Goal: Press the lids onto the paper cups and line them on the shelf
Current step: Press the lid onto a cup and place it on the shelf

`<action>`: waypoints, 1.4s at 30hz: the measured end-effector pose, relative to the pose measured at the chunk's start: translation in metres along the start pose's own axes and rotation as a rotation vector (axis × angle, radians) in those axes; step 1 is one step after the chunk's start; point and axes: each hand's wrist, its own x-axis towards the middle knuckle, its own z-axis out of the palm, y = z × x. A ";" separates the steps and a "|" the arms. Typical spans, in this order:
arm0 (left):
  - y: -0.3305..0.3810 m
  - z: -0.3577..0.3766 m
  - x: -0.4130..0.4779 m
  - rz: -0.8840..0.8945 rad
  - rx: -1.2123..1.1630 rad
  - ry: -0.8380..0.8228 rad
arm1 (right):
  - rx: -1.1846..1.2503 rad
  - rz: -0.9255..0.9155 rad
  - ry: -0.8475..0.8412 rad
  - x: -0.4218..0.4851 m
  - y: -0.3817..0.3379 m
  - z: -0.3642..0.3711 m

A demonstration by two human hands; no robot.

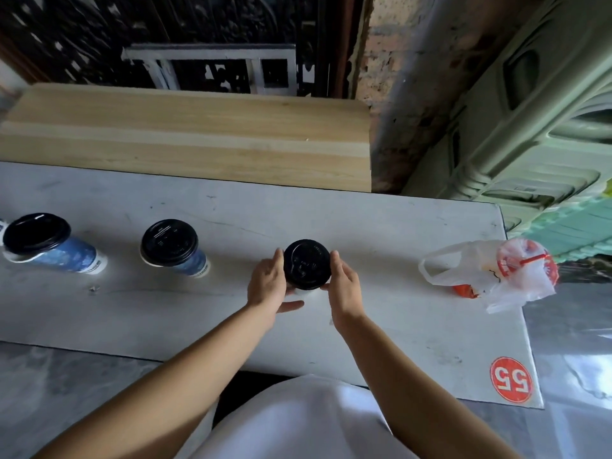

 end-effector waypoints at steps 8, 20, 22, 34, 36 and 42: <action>-0.002 -0.013 0.020 0.425 0.268 -0.053 | -0.317 -0.268 0.046 0.005 0.010 0.007; 0.001 -0.009 0.020 0.301 0.124 -0.090 | -0.086 -0.050 -0.005 0.010 -0.003 0.008; -0.002 -0.008 0.016 0.255 0.044 -0.059 | 0.054 -0.003 -0.003 0.004 -0.001 0.005; -0.017 0.004 -0.004 0.171 0.078 0.070 | 0.080 0.012 -0.031 -0.015 0.013 -0.003; -0.013 0.000 -0.003 0.154 0.116 0.073 | 0.008 0.002 -0.035 -0.015 0.012 -0.003; -0.008 -0.007 0.002 0.208 0.176 0.021 | -0.132 -0.080 -0.033 -0.008 0.009 -0.002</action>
